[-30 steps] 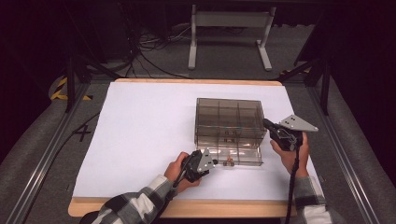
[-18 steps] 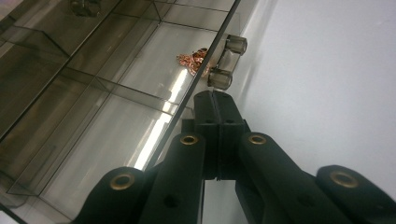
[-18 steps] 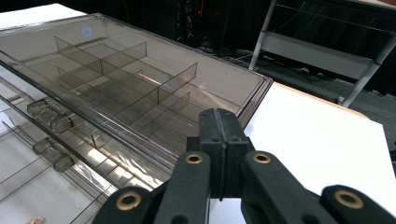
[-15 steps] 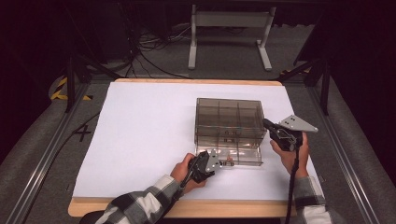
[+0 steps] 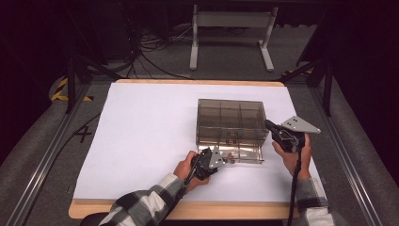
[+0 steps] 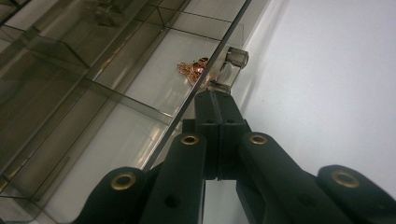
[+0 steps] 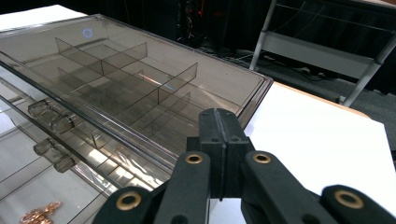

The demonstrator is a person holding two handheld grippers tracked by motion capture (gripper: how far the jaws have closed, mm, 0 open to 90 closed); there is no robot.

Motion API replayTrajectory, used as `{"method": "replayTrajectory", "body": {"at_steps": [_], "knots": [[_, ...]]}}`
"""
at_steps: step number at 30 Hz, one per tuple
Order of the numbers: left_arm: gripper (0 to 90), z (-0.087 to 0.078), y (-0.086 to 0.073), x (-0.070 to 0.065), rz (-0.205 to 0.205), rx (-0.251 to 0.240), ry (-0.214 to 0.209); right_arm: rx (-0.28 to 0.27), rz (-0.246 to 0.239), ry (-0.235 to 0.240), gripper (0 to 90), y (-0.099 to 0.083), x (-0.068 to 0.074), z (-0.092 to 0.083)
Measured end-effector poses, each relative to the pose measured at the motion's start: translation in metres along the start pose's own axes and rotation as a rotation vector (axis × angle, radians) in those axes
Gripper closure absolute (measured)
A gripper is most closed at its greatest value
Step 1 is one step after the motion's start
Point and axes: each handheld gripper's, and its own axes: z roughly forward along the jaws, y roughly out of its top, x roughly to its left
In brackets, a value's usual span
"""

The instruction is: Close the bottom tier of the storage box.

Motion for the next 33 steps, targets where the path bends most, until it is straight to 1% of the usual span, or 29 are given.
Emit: {"method": "replayTrajectory", "body": {"at_steps": [2,8,10,13,14,15,17,19,20,22,25,32,33], "knots": [[89.8,0.001,0.001,0.002,-0.002,0.001,0.003,0.001,-0.003,-0.002,90.0,0.000,0.000,0.000],[89.8,0.003,0.003,0.007,0.009,0.009,0.020,0.000,-0.002,-0.001,90.0,0.000,0.000,0.000],[89.8,0.005,0.004,0.010,0.004,0.011,0.026,0.000,-0.002,-0.001,90.0,0.000,0.000,0.000],[89.8,0.007,0.005,0.011,0.010,0.011,0.030,-0.002,0.000,0.003,90.0,0.000,0.000,0.000],[89.8,0.008,0.006,0.013,0.012,0.011,0.037,-0.002,0.000,0.003,90.0,0.000,0.000,0.000],[89.8,0.009,0.007,0.014,0.013,0.014,0.031,-0.003,-0.002,0.003,90.0,0.000,0.000,0.000],[89.8,0.010,0.007,0.015,0.017,0.015,0.043,-0.002,-0.001,0.004,90.0,0.000,0.000,0.000],[89.8,0.011,0.008,0.017,0.015,0.011,0.042,-0.002,-0.001,0.006,90.0,0.000,-0.001,0.000],[89.8,0.012,0.008,0.017,0.006,0.014,0.039,-0.002,-0.001,0.006,90.0,0.000,-0.001,0.000],[89.8,0.012,0.009,0.019,0.015,0.003,0.052,-0.002,-0.002,0.005,90.0,0.000,0.000,0.000],[89.8,0.013,0.009,0.022,0.006,0.000,0.053,-0.001,-0.002,0.005,90.0,0.000,0.000,0.000],[89.8,0.016,0.010,0.026,0.016,0.000,0.068,-0.001,-0.002,0.007,90.0,0.000,-0.001,0.000],[89.8,0.016,0.010,0.027,0.011,0.002,0.069,-0.002,-0.002,0.007,90.0,0.000,-0.001,0.000]]}}
